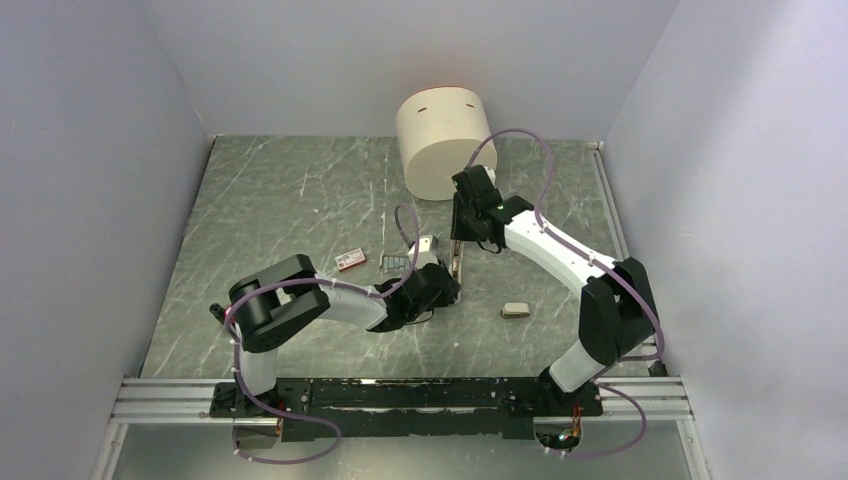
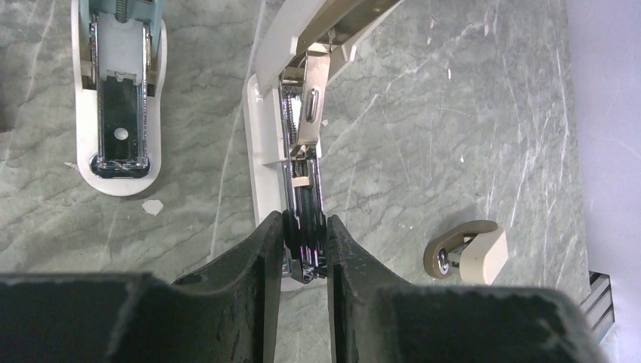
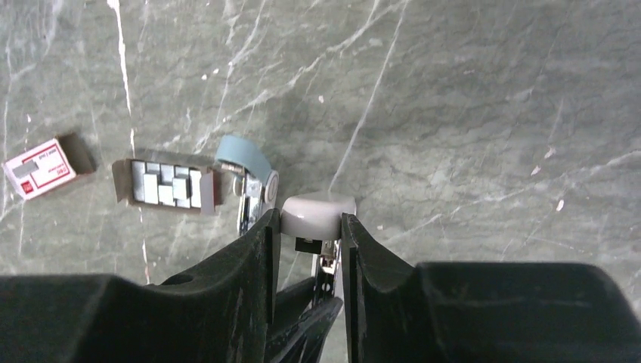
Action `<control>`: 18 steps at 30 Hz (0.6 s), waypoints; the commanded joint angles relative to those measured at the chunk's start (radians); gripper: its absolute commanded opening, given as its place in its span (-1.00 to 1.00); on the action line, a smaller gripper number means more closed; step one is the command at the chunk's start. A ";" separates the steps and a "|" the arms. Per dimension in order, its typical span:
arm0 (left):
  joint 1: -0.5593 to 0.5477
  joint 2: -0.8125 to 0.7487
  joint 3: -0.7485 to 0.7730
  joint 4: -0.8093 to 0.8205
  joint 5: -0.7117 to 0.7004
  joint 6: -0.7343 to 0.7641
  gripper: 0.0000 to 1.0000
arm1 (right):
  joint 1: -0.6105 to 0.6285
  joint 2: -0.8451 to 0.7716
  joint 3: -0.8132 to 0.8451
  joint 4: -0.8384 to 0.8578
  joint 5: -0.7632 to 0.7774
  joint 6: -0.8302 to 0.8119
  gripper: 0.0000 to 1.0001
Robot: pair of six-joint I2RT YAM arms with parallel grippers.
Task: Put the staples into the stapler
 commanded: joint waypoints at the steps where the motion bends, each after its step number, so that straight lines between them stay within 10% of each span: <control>1: -0.038 0.000 -0.030 -0.134 0.015 0.011 -0.46 | -0.007 0.040 -0.029 -0.008 0.050 -0.042 -0.33; 18: -0.040 0.000 -0.004 -0.204 -0.024 -0.001 -0.41 | -0.009 0.074 -0.067 0.004 0.099 -0.029 -0.18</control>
